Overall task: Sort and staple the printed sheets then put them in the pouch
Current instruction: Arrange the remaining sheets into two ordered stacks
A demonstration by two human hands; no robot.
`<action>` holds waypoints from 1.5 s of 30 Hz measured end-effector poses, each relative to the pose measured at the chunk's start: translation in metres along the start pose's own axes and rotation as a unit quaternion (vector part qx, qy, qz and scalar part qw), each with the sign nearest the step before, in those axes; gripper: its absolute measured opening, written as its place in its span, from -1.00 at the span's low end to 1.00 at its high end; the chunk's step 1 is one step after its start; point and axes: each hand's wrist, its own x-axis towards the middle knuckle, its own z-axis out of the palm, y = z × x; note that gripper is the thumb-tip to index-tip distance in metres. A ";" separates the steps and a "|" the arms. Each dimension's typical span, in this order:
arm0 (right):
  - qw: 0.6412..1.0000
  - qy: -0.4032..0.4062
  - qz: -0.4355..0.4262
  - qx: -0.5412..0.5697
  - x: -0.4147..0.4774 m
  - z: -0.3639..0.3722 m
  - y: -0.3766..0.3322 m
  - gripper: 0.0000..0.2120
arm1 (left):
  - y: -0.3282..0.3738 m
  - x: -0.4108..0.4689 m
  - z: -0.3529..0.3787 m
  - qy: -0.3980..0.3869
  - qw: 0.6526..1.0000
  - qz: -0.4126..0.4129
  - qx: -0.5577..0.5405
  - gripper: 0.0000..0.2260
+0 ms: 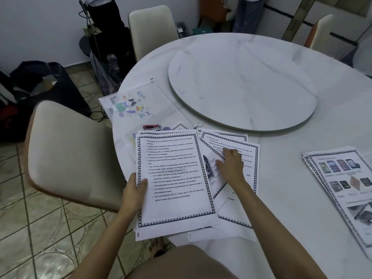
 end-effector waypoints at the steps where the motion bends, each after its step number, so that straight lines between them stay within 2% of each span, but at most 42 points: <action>1: 1.000 -0.008 -0.007 -0.018 0.002 0.001 -0.003 -0.55 | -0.001 0.000 0.000 0.001 1.000 0.000 0.002 -0.78; 5: 1.000 -0.024 -0.002 -0.018 0.007 0.002 -0.010 -0.61 | 0.001 0.000 0.001 0.004 1.000 -0.008 -0.003 -0.80; 8: 0.999 -0.034 0.004 0.030 0.009 0.001 -0.012 -0.67 | 0.001 0.000 0.002 0.007 1.000 -0.014 -0.003 -0.80; 10: 0.996 -0.059 0.009 0.072 0.010 -0.001 -0.010 -0.74 | 0.000 0.001 0.002 0.006 1.000 -0.017 -0.008 -0.80; 13: 0.993 -0.096 0.002 0.068 0.009 -0.006 -0.004 -0.84 | -0.001 0.001 0.002 0.005 1.000 -0.020 -0.013 -0.80; 17: 0.992 -0.095 -0.003 0.088 0.001 -0.022 0.011 -0.80 | -0.002 0.001 0.001 -0.003 0.999 -0.025 -0.027 -0.83; 23: 0.992 -0.081 0.012 0.092 -0.013 -0.048 0.044 -0.81 | -0.003 0.000 0.002 -0.007 0.999 -0.021 -0.032 -0.76; 31: 0.993 0.031 0.057 0.097 -0.032 -0.090 0.095 -0.80 | -0.004 0.001 0.002 -0.006 1.000 -0.015 -0.027 -0.76; 36: 0.976 0.117 0.092 0.162 -0.044 -0.114 0.106 -0.79 | -0.007 0.001 0.002 -0.002 0.999 -0.013 -0.031 -0.75; 45: 0.943 0.241 0.115 0.199 -0.048 -0.137 0.107 -0.76 | -0.008 -0.003 0.004 -0.001 0.999 -0.012 -0.038 -0.75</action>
